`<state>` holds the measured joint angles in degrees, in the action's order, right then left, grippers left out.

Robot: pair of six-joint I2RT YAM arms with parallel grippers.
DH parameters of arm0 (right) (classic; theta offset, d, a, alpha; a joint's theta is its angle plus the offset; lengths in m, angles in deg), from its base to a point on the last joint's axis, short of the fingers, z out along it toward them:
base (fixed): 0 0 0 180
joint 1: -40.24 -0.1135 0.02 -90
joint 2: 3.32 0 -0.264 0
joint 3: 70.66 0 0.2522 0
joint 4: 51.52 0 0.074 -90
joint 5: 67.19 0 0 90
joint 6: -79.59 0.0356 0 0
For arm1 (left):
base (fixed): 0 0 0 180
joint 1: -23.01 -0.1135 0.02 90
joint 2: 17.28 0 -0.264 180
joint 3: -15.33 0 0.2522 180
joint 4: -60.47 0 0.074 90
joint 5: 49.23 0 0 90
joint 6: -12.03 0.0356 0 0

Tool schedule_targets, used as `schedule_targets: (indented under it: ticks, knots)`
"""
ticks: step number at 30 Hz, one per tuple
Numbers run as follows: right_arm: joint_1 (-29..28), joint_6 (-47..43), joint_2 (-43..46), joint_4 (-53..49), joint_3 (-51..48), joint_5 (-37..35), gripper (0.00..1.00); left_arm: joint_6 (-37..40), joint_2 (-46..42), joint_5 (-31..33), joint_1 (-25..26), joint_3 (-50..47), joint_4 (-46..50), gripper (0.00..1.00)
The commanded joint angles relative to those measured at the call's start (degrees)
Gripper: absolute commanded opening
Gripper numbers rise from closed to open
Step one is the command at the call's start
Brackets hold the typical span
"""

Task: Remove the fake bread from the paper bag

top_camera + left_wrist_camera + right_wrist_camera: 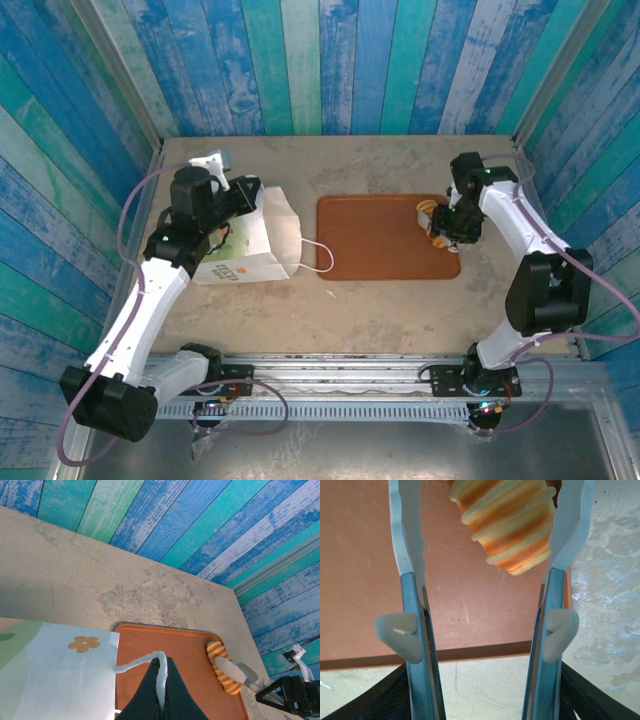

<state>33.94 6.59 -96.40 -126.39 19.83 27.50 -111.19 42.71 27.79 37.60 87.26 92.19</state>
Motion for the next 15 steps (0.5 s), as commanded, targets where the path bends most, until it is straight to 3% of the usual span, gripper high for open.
schedule_targets:
  ticks: [1, 6, 15]
  knots:
    - [0.29, -6.76, -0.75, -3.59, 3.18, -2.65, 0.63, 0.91, -2.17, 0.82, 0.13, -0.04, -0.64, 0.01]
    - [0.26, -12.87, -3.88, -5.78, 6.01, -2.78, 0.62, 0.9, -1.64, 0.36, 0.14, 0.35, -0.82, 0.01]
    - [0.3, -12.83, -6.73, -7.33, 7.41, -4.26, 0.51, 0.62, -1.36, 0.21, 0.09, 0.45, -0.98, 0.0]
